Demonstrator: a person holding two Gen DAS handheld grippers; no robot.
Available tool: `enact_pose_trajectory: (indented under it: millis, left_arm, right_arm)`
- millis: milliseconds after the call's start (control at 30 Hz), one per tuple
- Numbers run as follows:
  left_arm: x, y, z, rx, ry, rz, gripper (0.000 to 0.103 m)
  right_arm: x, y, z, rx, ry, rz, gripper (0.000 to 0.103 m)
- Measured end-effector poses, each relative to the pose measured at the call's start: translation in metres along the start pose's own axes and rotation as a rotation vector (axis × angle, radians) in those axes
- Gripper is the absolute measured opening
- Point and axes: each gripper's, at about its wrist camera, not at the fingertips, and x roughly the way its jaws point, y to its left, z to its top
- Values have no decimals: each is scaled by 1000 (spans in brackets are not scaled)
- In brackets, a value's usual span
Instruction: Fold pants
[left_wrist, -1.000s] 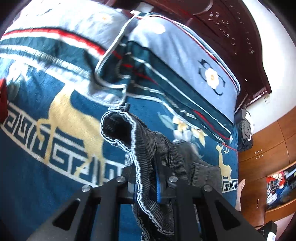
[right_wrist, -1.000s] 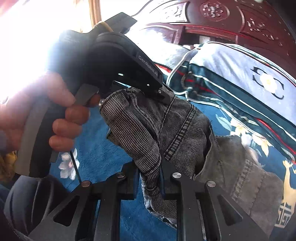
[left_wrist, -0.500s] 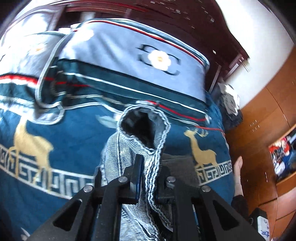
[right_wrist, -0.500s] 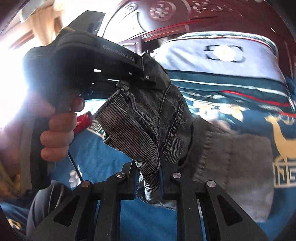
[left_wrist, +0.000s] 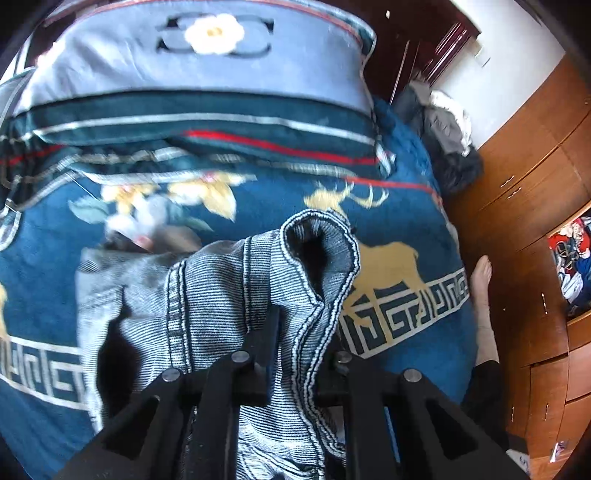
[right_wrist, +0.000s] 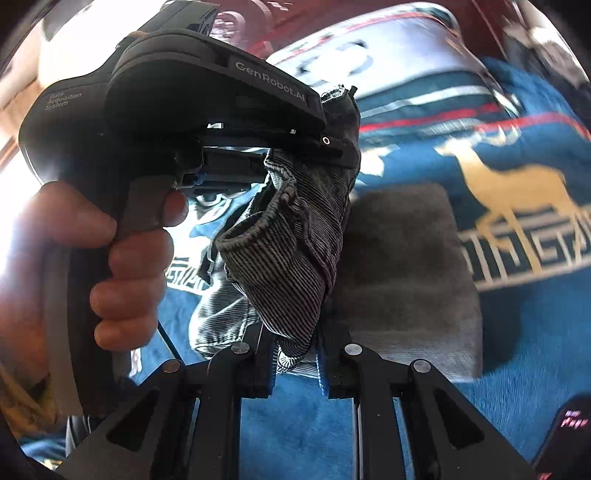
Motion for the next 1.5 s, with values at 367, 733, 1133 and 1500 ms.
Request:
enact_pose_trajectory:
  millis: [367, 733, 1133, 1500]
  left_arm:
    - [47, -26, 4, 34, 79, -22, 51]
    - [-50, 20, -7, 56, -80, -37, 71]
    - [-79, 70, -100, 250, -85, 137, 54]
    - [-40, 34, -98, 289, -31, 62, 22]
  right_arm:
    - [19, -60, -4, 246, 50, 30, 22]
    - [-21, -71, 5, 261, -17, -110, 53]
    - [-13, -56, 28, 133, 7, -94, 42]
    - [-17, -26, 41, -66, -40, -267, 9]
